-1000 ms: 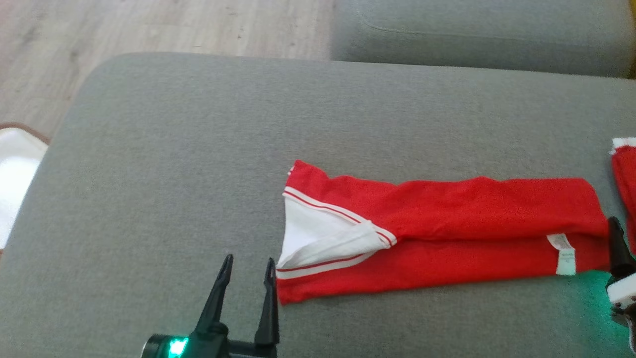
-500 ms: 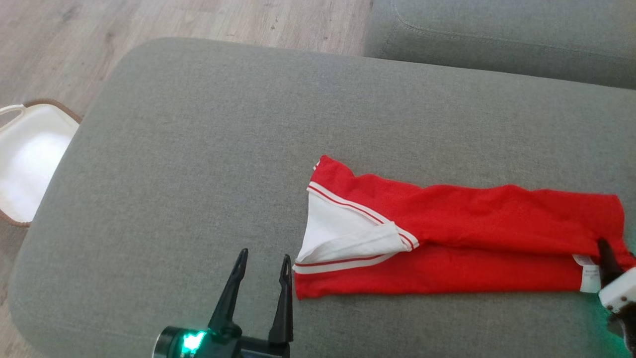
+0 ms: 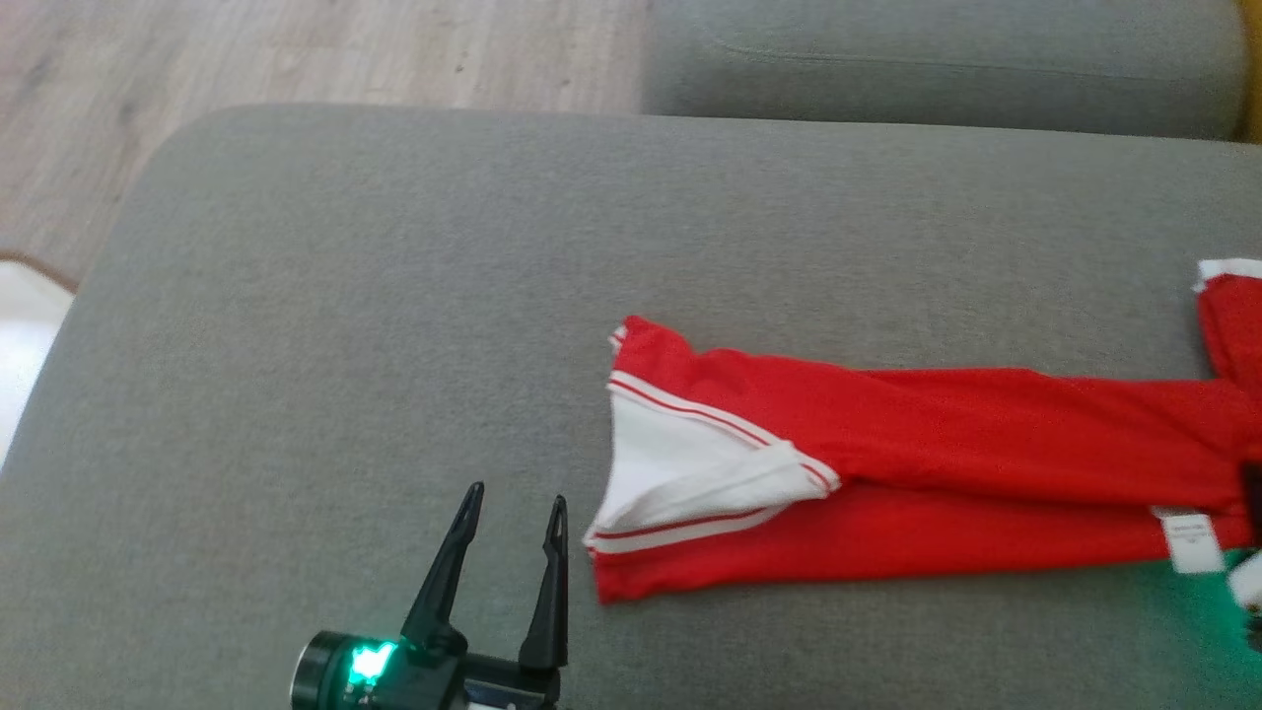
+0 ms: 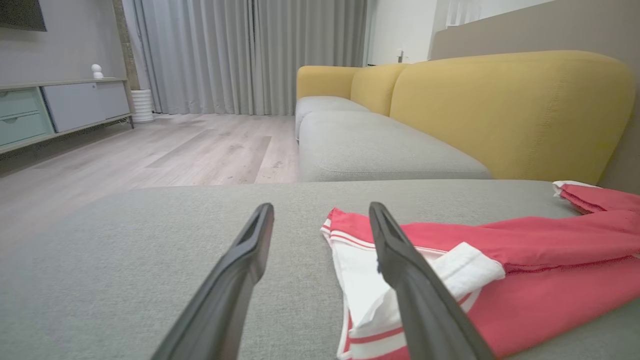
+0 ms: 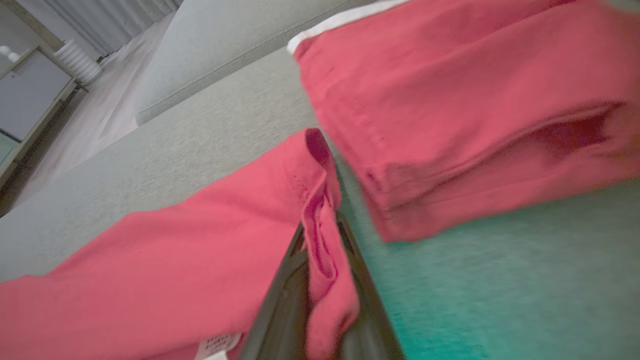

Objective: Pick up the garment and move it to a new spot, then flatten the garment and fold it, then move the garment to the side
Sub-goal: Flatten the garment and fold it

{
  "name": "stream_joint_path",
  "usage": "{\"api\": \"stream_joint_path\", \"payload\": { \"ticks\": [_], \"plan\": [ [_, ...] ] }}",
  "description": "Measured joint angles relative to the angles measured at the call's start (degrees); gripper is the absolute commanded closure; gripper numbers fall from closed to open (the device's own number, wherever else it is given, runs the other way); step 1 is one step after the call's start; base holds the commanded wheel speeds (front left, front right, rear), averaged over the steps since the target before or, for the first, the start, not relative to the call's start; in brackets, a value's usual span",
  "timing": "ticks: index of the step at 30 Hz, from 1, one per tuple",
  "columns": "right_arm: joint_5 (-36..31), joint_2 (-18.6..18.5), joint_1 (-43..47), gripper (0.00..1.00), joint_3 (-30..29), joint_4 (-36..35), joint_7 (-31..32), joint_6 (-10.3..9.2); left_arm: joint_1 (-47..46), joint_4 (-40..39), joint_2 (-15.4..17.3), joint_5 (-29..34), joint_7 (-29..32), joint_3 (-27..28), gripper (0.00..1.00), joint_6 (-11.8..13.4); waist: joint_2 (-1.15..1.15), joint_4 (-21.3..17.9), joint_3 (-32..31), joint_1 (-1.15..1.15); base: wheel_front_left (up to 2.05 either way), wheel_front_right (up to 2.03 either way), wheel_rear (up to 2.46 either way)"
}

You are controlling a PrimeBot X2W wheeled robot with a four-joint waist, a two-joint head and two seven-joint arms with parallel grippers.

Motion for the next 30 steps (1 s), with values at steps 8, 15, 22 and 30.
{"api": "stream_joint_path", "payload": {
  "ticks": [8,15,22,30],
  "plan": [
    [2.1,-1.7,3.4,1.0,-3.0,-10.8,-0.9,0.0,0.1,1.1,-1.0,0.6,0.0,1.7,0.0,-2.2,0.0,-2.2,-1.6,0.0,0.0,0.0,0.0],
    [-0.8,4.4,5.2,1.0,-3.5,-27.0,-0.7,0.0,2.5,2.0,-1.5,1.0,0.0,2.7,0.0,-4.0,0.0,-1.3,-3.2,-0.01,0.0,0.0,0.0],
    [-8.4,16.5,6.3,1.0,-0.8,-34.6,5.3,0.0,2.8,2.7,-2.2,1.5,0.0,3.6,0.0,-5.4,0.0,1.0,-3.4,-0.01,0.0,0.0,0.0],
    [-15.4,25.8,3.4,1.0,6.7,-33.2,10.1,0.0,2.8,3.4,-3.2,2.1,0.0,4.2,0.0,-6.5,0.0,3.9,-2.6,0.0,0.0,0.0,0.0]
  ]
}}
